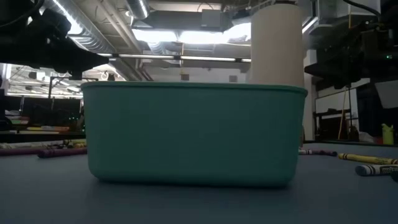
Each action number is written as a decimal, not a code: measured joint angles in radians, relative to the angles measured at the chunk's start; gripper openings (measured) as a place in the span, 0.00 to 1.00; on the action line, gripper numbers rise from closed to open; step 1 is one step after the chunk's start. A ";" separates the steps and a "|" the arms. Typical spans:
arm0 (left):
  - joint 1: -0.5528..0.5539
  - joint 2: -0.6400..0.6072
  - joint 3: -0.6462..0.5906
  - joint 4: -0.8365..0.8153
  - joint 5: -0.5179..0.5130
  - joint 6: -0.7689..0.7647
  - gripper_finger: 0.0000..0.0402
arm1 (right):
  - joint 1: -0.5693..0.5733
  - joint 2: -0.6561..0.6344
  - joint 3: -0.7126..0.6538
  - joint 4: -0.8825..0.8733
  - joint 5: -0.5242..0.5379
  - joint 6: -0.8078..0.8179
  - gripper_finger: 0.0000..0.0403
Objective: Sort crayons
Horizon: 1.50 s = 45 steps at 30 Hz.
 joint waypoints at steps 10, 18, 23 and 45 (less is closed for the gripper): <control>0.000 0.000 0.000 0.000 0.000 0.000 0.00 | 0.000 0.000 0.000 0.000 -0.006 0.000 0.01; 0.000 0.000 0.000 0.000 0.000 0.000 0.00 | 0.000 0.000 0.000 0.002 -0.006 0.000 0.01; 0.000 0.000 0.000 0.000 0.000 0.000 0.00 | 0.000 0.000 0.000 0.003 -0.010 0.016 0.01; 0.000 0.000 0.000 0.000 0.004 0.000 0.00 | 0.000 0.000 -0.002 0.119 -0.033 0.023 0.25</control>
